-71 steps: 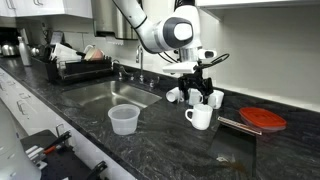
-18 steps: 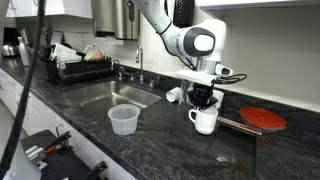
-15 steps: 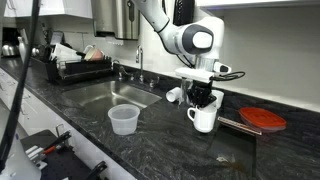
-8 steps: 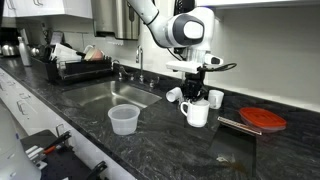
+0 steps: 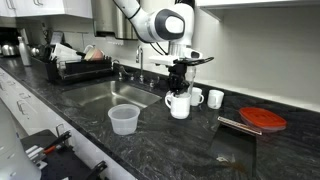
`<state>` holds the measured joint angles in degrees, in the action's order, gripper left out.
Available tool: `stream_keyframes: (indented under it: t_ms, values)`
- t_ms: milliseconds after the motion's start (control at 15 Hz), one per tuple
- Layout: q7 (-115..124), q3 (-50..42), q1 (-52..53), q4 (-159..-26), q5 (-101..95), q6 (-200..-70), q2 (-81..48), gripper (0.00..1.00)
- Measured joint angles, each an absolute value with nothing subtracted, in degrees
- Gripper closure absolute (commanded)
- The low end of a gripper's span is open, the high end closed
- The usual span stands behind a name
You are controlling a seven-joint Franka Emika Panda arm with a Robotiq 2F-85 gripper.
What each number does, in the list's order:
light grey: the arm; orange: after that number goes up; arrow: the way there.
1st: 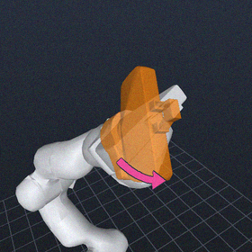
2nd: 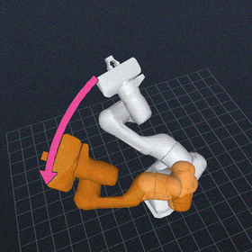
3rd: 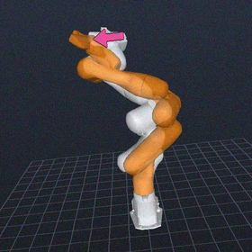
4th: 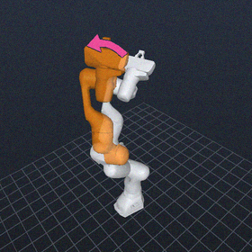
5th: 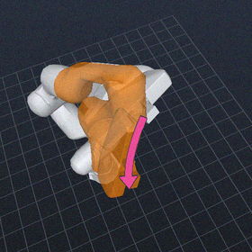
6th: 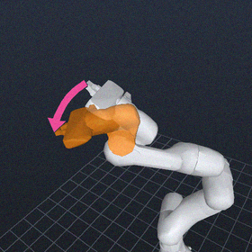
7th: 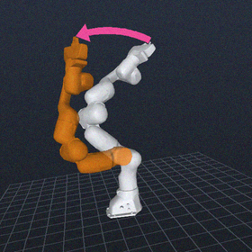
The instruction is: Pick a white mug on the right side of the counter and put it in the sink
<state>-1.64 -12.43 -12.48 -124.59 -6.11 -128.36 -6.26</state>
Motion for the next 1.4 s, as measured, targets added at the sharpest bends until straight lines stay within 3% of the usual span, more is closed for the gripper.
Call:
stream_keyframes:
  t_ms: [467, 1400]
  values:
    - [1.6, -8.2, -7.2, -128.0, -8.0, -128.7, -1.1, 0.98]
    - [-10.5, 1.0, 1.2, -127.4, -8.4, -129.7, -6.5, 0.98]
